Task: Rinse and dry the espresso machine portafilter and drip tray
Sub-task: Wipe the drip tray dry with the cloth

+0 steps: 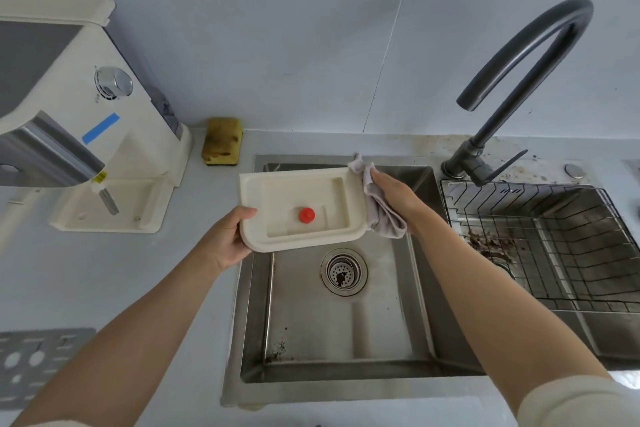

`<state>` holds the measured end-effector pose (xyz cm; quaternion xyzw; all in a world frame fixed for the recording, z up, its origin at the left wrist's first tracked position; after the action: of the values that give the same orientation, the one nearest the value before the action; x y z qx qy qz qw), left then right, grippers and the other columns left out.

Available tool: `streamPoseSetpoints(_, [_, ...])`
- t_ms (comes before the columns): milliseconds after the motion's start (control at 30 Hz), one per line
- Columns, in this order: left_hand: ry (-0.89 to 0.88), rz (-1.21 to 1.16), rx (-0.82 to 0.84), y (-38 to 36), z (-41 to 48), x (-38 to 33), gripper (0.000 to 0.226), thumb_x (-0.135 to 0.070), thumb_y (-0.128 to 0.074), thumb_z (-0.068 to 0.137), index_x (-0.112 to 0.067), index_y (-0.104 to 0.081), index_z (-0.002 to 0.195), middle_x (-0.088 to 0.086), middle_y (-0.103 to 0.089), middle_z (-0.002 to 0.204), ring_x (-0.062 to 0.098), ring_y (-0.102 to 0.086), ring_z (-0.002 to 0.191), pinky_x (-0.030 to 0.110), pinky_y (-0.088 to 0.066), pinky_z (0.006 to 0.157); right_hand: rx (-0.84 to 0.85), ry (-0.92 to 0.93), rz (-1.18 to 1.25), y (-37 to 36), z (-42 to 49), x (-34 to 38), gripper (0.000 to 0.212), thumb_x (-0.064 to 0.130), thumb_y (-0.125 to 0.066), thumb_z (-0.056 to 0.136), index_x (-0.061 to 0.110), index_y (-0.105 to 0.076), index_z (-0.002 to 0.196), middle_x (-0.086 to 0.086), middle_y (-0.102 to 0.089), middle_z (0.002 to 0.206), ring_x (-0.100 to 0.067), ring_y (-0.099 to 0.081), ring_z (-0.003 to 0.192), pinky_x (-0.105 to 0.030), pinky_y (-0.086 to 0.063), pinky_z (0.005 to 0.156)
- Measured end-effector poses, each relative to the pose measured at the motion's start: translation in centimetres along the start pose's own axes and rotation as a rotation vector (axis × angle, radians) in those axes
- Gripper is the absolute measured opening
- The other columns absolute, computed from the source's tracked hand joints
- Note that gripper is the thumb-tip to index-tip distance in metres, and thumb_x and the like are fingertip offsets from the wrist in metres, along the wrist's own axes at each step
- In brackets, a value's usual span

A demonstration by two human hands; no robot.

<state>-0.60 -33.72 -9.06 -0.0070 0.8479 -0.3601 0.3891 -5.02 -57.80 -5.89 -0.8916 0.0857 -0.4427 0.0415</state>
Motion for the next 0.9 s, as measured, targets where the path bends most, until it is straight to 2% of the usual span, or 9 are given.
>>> streamPoseSetpoints(100, [0.022,0.001,-0.007,-0.2,0.1,0.3,0.097,-0.027,-0.092,0.016,-0.012,-0.058,0.106,0.005,-0.075,0.089,0.019,-0.072,0.080,0.032,-0.059,0.063,0.065,-0.128,0.077,0.2,0.1,-0.3,0.057,0.060,-0.031,0.092,0.009,-0.055,0.084,-0.007,-0.053,0.048,-0.012,-0.048,0.029,-0.017,-0.043,0.031])
streamPoseSetpoints(200, [0.051,0.008,-0.028,-0.2,0.4,0.7,0.097,-0.028,-0.091,0.016,-0.012,-0.058,0.105,0.004,-0.075,0.089,0.018,-0.072,0.081,0.030,-0.059,0.065,0.034,0.012,-0.008,0.3,0.9,0.5,0.035,0.044,-0.040,0.096,0.012,-0.052,0.105,-0.007,-0.061,0.063,-0.012,-0.057,0.044,-0.018,-0.047,0.037])
streamPoseSetpoints(300, [0.057,0.013,-0.063,0.6,0.8,1.0,0.098,-0.030,-0.091,0.017,-0.013,-0.058,0.108,0.004,-0.075,0.092,0.019,-0.071,0.085,0.030,-0.059,0.068,-0.118,0.191,-0.279,1.3,2.1,2.0,0.031,0.020,-0.061,0.088,0.014,-0.050,0.116,-0.007,-0.063,0.100,-0.017,-0.063,0.083,-0.020,-0.053,0.065])
streamPoseSetpoints(367, [0.058,0.005,-0.079,1.1,1.1,1.1,0.098,-0.030,-0.090,0.021,-0.014,-0.057,0.112,0.005,-0.073,0.097,0.022,-0.067,0.093,0.032,-0.059,0.073,-0.109,0.236,-0.459,1.3,2.8,3.0,0.034,0.018,-0.066,0.083,0.014,-0.054,0.114,-0.003,-0.064,0.101,-0.018,-0.062,0.092,-0.020,-0.051,0.074])
streamPoseSetpoints(500, [0.051,-0.019,-0.099,1.7,1.9,1.1,0.068,-0.022,-0.072,0.044,-0.015,-0.058,0.110,0.005,-0.072,0.099,0.022,-0.066,0.094,0.033,-0.059,0.075,-0.094,0.295,-0.672,0.8,4.6,5.6,0.031,0.017,-0.068,0.081,0.018,-0.059,0.111,0.009,-0.064,0.093,-0.005,-0.059,0.085,-0.008,-0.043,0.067])
streamPoseSetpoints(633, [0.053,-0.049,-0.090,1.9,2.6,1.3,0.062,-0.021,-0.069,0.045,-0.012,-0.059,0.106,0.003,-0.075,0.091,0.017,-0.071,0.084,0.029,-0.059,0.067,-0.120,0.324,-1.021,0.4,7.4,8.1,0.036,0.016,-0.064,0.082,0.025,-0.061,0.117,0.007,-0.063,0.102,-0.012,-0.054,0.094,-0.021,-0.037,0.079])
streamPoseSetpoints(733, [0.048,-0.066,-0.084,2.1,3.2,1.6,0.065,-0.020,-0.072,0.045,-0.012,-0.059,0.108,0.004,-0.074,0.094,0.017,-0.071,0.086,0.029,-0.058,0.066,-0.109,0.370,-1.189,-0.8,9.3,9.8,0.033,0.017,-0.059,0.081,0.022,-0.062,0.114,0.001,-0.065,0.101,-0.017,-0.057,0.095,-0.027,-0.042,0.080])
streamPoseSetpoints(833, [0.038,-0.097,-0.087,2.6,3.9,1.8,0.062,-0.019,-0.071,0.047,-0.013,-0.060,0.108,0.004,-0.074,0.097,0.018,-0.071,0.088,0.030,-0.058,0.070,-0.102,0.458,-1.350,-1.9,12.1,10.9,0.047,0.025,-0.064,0.083,0.030,-0.053,0.128,-0.002,-0.051,0.129,-0.024,-0.051,0.113,-0.032,-0.040,0.093])
streamPoseSetpoints(900, [0.039,-0.106,-0.096,2.9,4.3,2.0,0.062,-0.020,-0.071,0.050,-0.013,-0.060,0.111,0.004,-0.073,0.101,0.019,-0.070,0.093,0.031,-0.058,0.075,-0.052,0.495,-1.431,-2.8,13.6,11.1,0.049,0.030,-0.064,0.084,0.033,-0.049,0.131,-0.001,-0.039,0.137,-0.026,-0.049,0.114,-0.037,-0.042,0.095])
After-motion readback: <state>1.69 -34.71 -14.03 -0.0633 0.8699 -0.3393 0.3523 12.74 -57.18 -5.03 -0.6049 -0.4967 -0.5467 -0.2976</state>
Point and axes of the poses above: each hand's wrist, its own z-axis towards the middle knuckle, its own y-axis out of the back of the hand, x = y × z, the point moved 5 cm from there along z, towards the middle knuckle
